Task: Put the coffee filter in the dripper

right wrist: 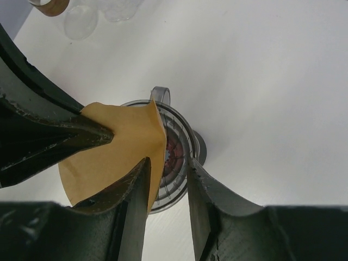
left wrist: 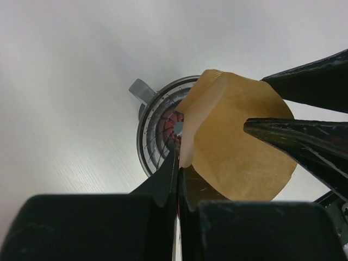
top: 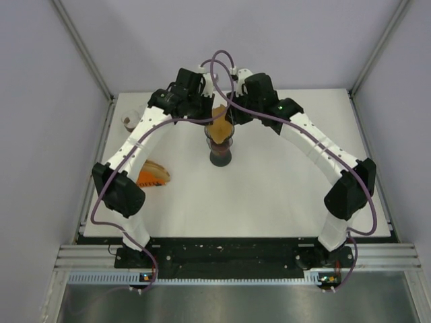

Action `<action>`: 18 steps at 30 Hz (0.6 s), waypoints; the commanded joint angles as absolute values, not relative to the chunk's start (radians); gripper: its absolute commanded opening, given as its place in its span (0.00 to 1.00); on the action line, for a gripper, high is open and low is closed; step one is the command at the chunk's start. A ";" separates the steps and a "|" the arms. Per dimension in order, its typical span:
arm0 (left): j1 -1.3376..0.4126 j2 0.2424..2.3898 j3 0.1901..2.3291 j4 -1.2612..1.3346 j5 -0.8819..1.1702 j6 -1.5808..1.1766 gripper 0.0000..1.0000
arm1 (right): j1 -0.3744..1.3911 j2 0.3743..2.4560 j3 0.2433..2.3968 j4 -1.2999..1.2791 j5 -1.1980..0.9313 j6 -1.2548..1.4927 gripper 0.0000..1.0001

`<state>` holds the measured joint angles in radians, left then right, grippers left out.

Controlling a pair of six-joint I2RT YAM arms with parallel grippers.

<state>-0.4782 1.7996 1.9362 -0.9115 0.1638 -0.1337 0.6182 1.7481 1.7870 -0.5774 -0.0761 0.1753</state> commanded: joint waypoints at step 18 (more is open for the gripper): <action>-0.477 1.787 2.014 -0.920 0.127 -0.071 0.64 | 0.597 1.772 1.882 -0.584 -0.118 0.124 0.40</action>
<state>-0.4728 1.8503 1.9625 -0.9371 0.1326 -0.0948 0.5949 1.7779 1.7908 -0.5949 -0.1104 0.1658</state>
